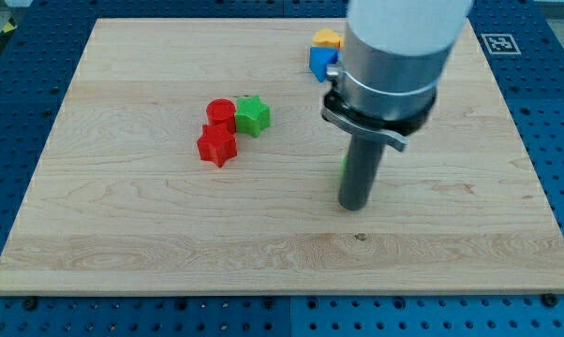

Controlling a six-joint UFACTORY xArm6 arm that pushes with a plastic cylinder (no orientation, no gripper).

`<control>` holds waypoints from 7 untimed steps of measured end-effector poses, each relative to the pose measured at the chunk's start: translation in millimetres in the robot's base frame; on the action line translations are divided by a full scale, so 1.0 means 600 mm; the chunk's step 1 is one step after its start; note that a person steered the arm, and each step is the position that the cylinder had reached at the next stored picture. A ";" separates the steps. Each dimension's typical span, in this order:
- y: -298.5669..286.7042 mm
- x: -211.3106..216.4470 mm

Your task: Slide the green circle to the bottom right of the green star

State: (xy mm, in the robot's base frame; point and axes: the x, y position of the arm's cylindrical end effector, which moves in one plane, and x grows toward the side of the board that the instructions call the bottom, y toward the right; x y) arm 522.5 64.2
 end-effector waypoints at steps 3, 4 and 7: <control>0.137 0.045; 0.147 0.021; 0.003 -0.029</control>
State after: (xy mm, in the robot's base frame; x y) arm 505.2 65.8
